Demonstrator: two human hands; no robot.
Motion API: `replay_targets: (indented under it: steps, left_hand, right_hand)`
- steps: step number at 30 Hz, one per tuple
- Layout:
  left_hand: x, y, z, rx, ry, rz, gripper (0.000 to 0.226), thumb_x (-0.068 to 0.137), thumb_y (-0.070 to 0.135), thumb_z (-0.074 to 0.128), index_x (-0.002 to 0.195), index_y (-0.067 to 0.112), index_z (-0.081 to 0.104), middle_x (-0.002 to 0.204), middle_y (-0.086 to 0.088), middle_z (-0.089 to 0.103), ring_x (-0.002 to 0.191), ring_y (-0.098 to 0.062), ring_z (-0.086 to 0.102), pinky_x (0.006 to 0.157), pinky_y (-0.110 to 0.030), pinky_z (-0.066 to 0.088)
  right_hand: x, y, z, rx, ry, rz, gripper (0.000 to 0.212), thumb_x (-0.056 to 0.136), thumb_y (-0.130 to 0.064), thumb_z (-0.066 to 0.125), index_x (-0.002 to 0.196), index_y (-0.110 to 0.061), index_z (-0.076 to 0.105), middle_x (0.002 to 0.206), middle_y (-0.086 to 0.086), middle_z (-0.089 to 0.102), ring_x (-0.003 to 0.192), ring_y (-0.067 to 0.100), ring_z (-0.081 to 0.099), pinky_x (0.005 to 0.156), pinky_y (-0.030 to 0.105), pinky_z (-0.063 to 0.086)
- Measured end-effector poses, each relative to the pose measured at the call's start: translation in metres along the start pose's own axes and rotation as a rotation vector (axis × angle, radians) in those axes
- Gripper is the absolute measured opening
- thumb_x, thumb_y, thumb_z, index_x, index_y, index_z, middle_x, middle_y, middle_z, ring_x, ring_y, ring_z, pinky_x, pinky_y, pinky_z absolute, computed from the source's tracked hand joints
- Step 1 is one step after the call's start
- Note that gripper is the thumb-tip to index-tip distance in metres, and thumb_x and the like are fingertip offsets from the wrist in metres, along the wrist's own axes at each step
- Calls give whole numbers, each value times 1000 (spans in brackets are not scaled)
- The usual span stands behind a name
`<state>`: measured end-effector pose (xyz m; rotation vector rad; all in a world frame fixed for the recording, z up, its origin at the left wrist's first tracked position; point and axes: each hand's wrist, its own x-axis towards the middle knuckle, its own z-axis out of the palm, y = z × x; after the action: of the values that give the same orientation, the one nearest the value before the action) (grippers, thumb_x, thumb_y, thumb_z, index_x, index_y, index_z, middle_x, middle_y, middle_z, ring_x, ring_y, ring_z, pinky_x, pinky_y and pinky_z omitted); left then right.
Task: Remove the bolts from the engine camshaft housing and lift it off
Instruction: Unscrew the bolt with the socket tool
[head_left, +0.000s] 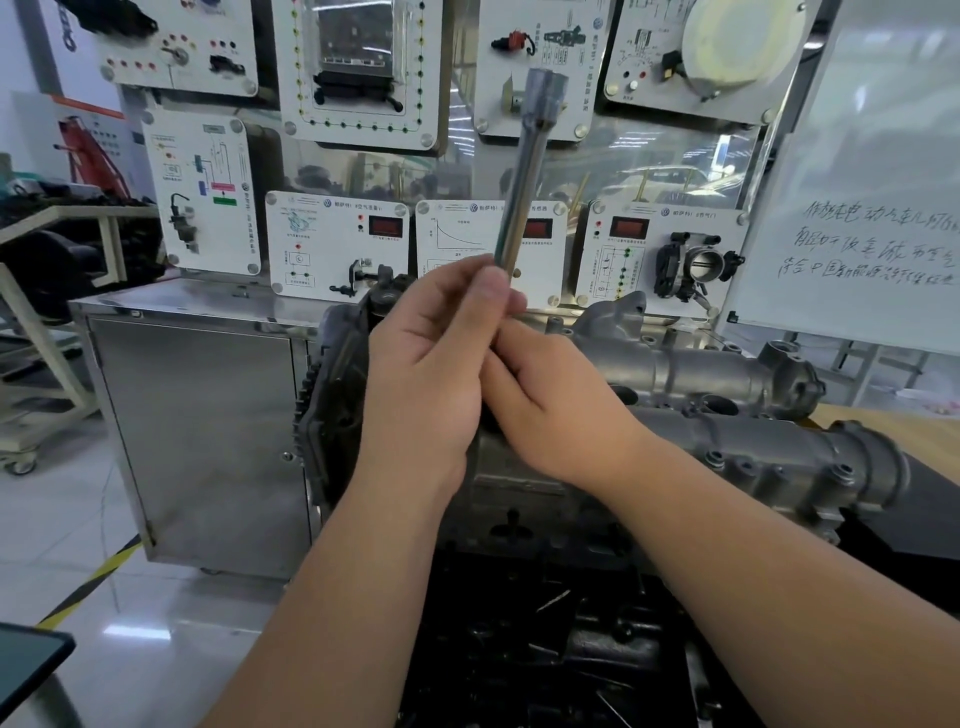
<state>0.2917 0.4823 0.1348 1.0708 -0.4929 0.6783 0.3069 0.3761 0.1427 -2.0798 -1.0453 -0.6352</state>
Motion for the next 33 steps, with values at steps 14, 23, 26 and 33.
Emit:
replay_targets:
  steps: [14, 23, 26, 33]
  left_hand:
    - [3, -2, -1, -48, 189, 118, 24, 76, 6, 79, 80, 25, 65, 75, 6, 72, 74, -9, 70, 72, -23, 56]
    - [1, 2, -2, 73, 4, 7, 29, 97, 31, 55, 82, 37, 79, 81, 4, 76, 83, -8, 70, 77, -21, 54]
    - [0, 1, 0, 98, 49, 71, 22, 92, 25, 65, 80, 38, 78, 77, 6, 74, 77, -6, 69, 75, -21, 54]
    - [-2, 0, 5, 67, 52, 30, 1, 85, 27, 74, 85, 27, 73, 82, 7, 75, 82, -7, 70, 77, -20, 54]
  right_hand:
    - [-1, 2, -2, -12, -1, -37, 7, 101, -23, 51, 94, -21, 50, 66, -2, 60, 58, 16, 57, 55, 37, 47]
    - [0, -1, -1, -21, -21, 39, 27, 99, -32, 41, 83, -13, 53, 65, 0, 58, 57, 18, 55, 57, 44, 46]
    - [0, -1, -2, -36, -30, 32, 32, 99, -32, 41, 86, -7, 58, 68, 4, 62, 61, 23, 59, 58, 45, 48]
    - [0, 2, -1, -11, -17, 28, 30, 99, -30, 37, 73, -23, 49, 60, -6, 55, 55, 13, 53, 52, 32, 42]
